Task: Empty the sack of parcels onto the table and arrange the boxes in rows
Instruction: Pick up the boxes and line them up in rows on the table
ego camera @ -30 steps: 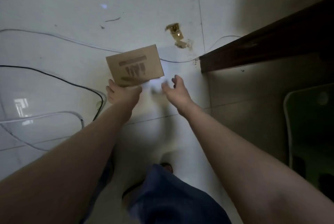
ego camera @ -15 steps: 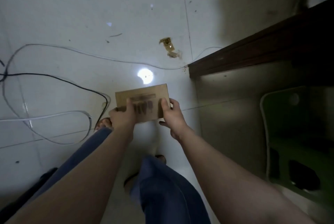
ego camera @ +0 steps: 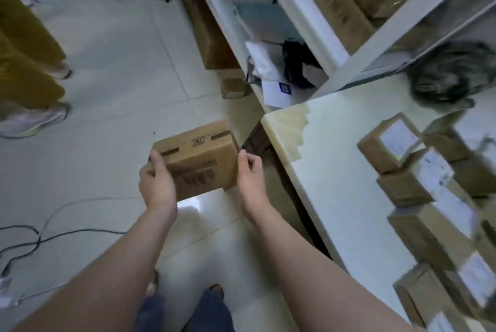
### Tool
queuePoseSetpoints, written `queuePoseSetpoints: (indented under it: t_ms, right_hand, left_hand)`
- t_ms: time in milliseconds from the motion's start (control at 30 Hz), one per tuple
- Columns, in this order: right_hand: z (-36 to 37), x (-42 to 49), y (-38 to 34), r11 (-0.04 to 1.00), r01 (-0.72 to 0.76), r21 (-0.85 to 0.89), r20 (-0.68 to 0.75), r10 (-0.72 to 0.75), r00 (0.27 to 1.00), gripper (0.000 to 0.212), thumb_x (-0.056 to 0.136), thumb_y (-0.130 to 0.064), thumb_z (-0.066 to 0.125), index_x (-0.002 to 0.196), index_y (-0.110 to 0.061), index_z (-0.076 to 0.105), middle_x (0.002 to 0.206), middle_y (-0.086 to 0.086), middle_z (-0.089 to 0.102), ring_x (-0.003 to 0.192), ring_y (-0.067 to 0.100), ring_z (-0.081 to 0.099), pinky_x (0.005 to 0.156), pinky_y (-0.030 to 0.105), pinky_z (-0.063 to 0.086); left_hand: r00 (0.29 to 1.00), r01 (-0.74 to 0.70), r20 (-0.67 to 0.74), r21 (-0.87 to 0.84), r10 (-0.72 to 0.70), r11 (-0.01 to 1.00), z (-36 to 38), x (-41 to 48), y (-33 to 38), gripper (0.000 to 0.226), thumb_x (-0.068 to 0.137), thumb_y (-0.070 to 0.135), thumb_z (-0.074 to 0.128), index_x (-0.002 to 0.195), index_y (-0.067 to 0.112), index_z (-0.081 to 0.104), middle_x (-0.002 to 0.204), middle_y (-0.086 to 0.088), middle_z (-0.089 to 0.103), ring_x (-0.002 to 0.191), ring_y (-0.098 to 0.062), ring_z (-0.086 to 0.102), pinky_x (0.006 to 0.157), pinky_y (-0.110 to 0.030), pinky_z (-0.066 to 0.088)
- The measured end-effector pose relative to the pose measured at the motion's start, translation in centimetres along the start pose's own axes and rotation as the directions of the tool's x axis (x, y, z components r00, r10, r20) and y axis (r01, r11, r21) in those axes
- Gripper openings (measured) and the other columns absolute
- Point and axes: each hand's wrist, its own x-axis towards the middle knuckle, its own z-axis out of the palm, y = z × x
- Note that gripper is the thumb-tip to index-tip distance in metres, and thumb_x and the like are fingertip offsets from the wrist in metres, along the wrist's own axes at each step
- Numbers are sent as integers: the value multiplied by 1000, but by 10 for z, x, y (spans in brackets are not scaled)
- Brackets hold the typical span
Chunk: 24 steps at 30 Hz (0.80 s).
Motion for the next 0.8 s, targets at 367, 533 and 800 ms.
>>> queuePoseSetpoints:
  t_ms: [367, 533, 800]
  right_hand:
    - [-141, -77, -60, 964, 62, 258, -390, 46, 919, 52, 102, -56, 22, 136, -26, 47, 131, -5, 54, 118, 15, 50, 109, 38, 37]
    - [-212, -113, -30, 920, 81, 382, -460, 114, 881, 24, 98, -48, 45, 115, -37, 58, 123, -5, 61, 112, 16, 57, 104, 45, 46]
    - [-278, -117, 20, 927, 53, 372, -535, 168, 828, 27, 96, -35, 54, 121, -28, 60, 122, -5, 65, 112, 17, 60, 103, 44, 49]
  left_hand:
    - [835, -364, 460, 49, 302, 930, 69, -134, 80, 24, 96, 26, 48, 116, 21, 60, 107, 2, 61, 101, -20, 56, 80, -29, 41]
    - [687, -414, 678, 71, 260, 908, 109, -191, 60, 33, 94, 20, 38, 105, 23, 68, 110, 2, 64, 96, -12, 58, 79, -29, 46]
    - [609, -493, 792, 337, 42, 802, 171, -240, 8, 54, 86, 45, 58, 135, 30, 44, 124, 1, 53, 120, -28, 48, 100, -40, 43]
